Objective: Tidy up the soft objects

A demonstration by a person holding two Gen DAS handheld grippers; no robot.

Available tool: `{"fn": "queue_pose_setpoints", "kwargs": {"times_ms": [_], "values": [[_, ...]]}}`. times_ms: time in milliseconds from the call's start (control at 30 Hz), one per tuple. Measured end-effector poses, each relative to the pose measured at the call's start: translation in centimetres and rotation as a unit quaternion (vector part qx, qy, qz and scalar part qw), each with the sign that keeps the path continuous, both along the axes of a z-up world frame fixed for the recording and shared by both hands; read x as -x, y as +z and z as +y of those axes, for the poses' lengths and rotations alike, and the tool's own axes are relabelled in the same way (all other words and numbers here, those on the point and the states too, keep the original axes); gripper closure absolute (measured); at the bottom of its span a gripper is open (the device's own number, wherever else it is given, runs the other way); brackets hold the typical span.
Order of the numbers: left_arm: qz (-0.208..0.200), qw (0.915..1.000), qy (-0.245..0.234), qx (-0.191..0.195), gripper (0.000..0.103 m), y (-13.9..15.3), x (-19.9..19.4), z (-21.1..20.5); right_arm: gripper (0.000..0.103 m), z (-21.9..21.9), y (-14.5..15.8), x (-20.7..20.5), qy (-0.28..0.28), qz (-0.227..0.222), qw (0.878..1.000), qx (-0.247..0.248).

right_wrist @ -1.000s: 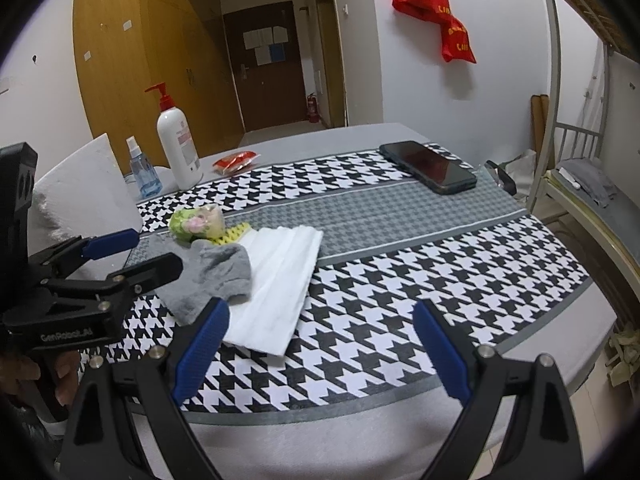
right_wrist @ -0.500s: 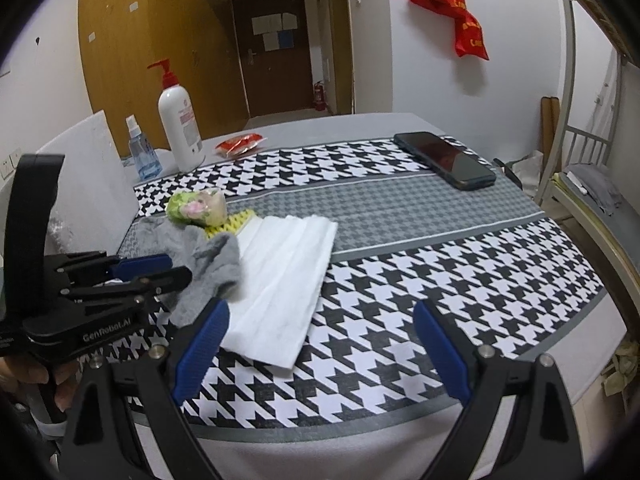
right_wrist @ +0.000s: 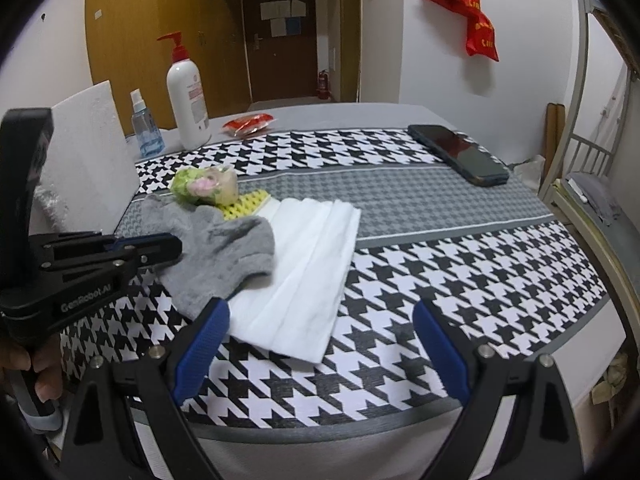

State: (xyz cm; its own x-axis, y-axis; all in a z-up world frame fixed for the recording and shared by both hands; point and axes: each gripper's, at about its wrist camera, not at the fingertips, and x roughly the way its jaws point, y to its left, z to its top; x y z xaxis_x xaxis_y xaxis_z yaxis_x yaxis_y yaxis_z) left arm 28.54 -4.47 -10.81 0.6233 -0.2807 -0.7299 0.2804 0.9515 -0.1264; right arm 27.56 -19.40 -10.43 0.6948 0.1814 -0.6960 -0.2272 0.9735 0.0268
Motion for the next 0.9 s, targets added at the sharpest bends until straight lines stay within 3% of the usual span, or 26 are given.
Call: {"fn": "queue_pose_setpoints", "kwargs": {"times_ms": [33, 67, 200, 300, 367, 433, 700, 867, 900], "values": [[-0.003, 1.0, -0.002, 0.003, 0.099, 0.1, 0.1, 0.0, 0.013, 0.0, -0.1, -0.1, 0.0, 0.003, 1.0, -0.001], [-0.005, 1.0, -0.003, 0.004, 0.099, 0.1, 0.1, 0.1, 0.023, 0.1, -0.1, -0.1, 0.002, 0.009, 1.0, -0.003], [-0.013, 0.9999, -0.001, 0.01, 0.099, 0.4, 0.3, 0.2, 0.07, 0.5, -0.7, -0.6, 0.009, 0.033, 0.999, -0.007], [-0.018, 0.9997, -0.002, 0.015, 0.097, 0.6, 0.4, 0.4, 0.09, 0.7, -0.9, -0.3, 0.014, 0.034, 0.999, -0.008], [-0.023, 0.9996, -0.001, 0.015, 0.092, 0.8, 0.5, 0.5, 0.091, 0.5, -0.7, 0.0, 0.009, 0.03, 0.999, -0.008], [-0.025, 0.9996, 0.001, 0.015, 0.076, 0.8, 0.6, 0.5, 0.092, -0.1, -0.4, 0.6, -0.003, 0.022, 1.0, -0.001], [-0.043, 0.9988, 0.002, 0.022, 0.033, 1.4, 1.2, 0.5, 0.094, -4.6, 1.2, 2.2, -0.07, 0.006, 0.998, 0.004], [-0.033, 0.9993, -0.01, 0.013, 0.027, 1.0, 1.1, -0.1, 0.093, -6.0, 1.8, 2.7, -0.096, 0.009, 0.995, 0.013], [-0.03, 0.9994, -0.012, 0.013, 0.027, 0.9, 1.0, -0.1, 0.086, -6.0, 1.8, 2.7, -0.095, 0.011, 0.995, 0.016]]}}
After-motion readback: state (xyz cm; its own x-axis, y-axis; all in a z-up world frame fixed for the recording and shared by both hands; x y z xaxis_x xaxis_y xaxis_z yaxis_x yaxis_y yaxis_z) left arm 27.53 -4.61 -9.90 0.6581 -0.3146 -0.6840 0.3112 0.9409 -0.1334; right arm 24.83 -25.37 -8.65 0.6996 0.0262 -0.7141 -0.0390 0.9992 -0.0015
